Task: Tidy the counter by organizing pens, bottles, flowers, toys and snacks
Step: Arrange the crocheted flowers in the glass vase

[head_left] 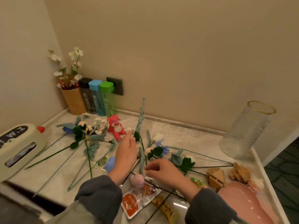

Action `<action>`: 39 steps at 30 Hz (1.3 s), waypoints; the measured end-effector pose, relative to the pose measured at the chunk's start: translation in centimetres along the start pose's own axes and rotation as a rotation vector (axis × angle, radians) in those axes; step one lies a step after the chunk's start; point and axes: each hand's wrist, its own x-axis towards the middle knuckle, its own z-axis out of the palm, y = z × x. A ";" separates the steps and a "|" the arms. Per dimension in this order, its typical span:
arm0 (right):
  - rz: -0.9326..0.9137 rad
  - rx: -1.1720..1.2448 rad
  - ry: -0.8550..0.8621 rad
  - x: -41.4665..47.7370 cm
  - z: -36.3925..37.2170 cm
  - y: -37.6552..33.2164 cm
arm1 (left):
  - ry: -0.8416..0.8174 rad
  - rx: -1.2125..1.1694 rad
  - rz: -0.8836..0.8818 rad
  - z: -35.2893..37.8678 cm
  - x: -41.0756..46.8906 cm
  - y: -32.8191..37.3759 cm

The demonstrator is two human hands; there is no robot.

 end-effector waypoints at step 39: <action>0.016 0.582 0.378 3.6 -3.0 -4.2 | -0.025 -0.384 -0.014 -1.9 0.5 3.2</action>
